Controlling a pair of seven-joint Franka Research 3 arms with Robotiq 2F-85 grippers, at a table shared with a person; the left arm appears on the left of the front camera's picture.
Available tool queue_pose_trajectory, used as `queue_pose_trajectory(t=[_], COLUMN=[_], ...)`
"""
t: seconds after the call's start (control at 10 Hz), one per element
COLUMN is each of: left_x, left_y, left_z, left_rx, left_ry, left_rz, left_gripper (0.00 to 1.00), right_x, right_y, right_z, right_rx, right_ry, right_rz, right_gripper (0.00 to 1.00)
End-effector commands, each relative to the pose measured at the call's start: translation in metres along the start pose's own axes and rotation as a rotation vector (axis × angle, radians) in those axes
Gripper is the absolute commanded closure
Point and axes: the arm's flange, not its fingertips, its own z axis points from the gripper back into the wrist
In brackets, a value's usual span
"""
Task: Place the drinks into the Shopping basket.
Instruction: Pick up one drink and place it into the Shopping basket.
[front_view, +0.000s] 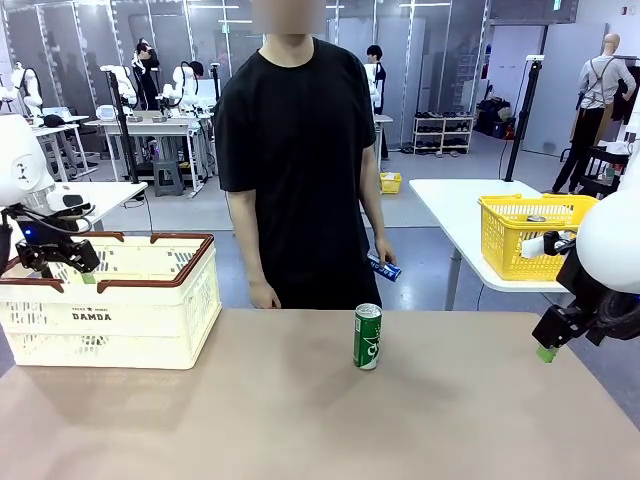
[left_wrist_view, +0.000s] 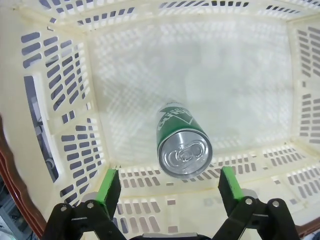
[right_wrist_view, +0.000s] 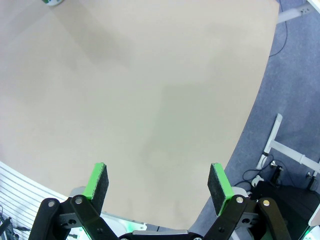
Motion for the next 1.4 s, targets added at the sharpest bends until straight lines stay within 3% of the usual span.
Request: queue_pose_trajectory(t=[0.0,0.4,0.8,1.0,1.3], left_x=[0.000,0.000,0.006,-0.017,-0.083], left_y=[0.001,0.000,-0.033,-0.058,-0.101], left_z=[0.000,0.000,0.078,0.112,0.145], left_rx=[-0.010,0.000,0.054,0.048,0.032], left_ry=[-0.004,0.000,-0.105,-0.096,-0.085], left_rz=[0.001,0.000,-0.138,-0.234,-0.516], left_gripper=[0.00,0.00,0.00,0.00,0.00], right_x=[-0.001,-0.001,-0.001,-0.001,-0.001], right_y=[-0.002,-0.002,-0.002,-0.002,-0.002], right_z=[0.001,0.001,0.001,0.001,0.001], right_rx=[0.002,0.002,0.002,0.002,0.002], right_ry=[0.003,0.003,0.003,0.003,0.003], right_rz=[0.014,0.014,0.014,0.014,0.014], right_gripper=[0.00,0.00,0.00,0.00,0.00])
